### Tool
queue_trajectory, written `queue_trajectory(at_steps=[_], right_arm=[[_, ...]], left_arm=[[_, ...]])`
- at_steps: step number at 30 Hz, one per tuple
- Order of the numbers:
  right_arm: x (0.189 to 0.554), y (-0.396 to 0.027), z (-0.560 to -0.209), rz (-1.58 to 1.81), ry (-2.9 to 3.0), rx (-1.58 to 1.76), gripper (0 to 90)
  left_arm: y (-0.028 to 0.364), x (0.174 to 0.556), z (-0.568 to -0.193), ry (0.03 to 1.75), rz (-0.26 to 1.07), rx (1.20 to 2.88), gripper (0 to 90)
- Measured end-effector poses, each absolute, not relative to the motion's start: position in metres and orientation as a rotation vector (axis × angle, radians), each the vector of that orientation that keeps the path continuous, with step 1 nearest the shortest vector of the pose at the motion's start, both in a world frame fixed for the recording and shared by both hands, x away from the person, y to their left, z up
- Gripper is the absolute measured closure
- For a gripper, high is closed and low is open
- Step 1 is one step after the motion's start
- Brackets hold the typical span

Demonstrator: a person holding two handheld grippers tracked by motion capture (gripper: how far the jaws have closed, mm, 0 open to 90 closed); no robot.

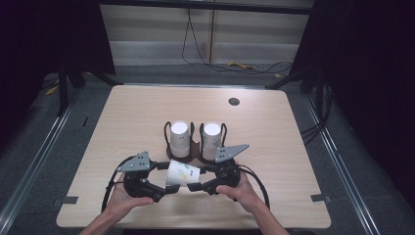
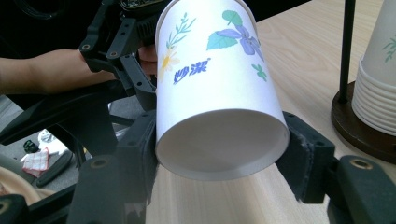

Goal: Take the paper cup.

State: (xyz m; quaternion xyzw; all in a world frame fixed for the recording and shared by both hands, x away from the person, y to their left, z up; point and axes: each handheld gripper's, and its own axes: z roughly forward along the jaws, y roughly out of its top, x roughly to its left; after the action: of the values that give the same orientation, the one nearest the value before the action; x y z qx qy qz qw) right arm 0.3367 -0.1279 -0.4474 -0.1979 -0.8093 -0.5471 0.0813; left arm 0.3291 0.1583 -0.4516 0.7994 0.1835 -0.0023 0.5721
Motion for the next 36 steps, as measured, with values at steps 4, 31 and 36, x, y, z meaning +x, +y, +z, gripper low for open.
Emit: queue_trajectory(at_steps=[4, 31, 36], right_arm=[[0.337, -0.129, -0.45, -1.665, -2.395, -0.603, 36.8], [0.334, -0.124, -0.459, -1.762, -2.36, -0.549, 36.8], [0.333, -0.123, -0.46, -1.756, -2.369, -0.532, 36.9]], left_arm=[[0.159, 0.33, -0.451, 0.448, -0.016, 1.853, 15.6], [0.16, 0.33, -0.45, 0.446, -0.025, 1.815, 16.3], [0.161, 0.33, -0.45, 0.434, -0.024, 1.822, 16.7]])
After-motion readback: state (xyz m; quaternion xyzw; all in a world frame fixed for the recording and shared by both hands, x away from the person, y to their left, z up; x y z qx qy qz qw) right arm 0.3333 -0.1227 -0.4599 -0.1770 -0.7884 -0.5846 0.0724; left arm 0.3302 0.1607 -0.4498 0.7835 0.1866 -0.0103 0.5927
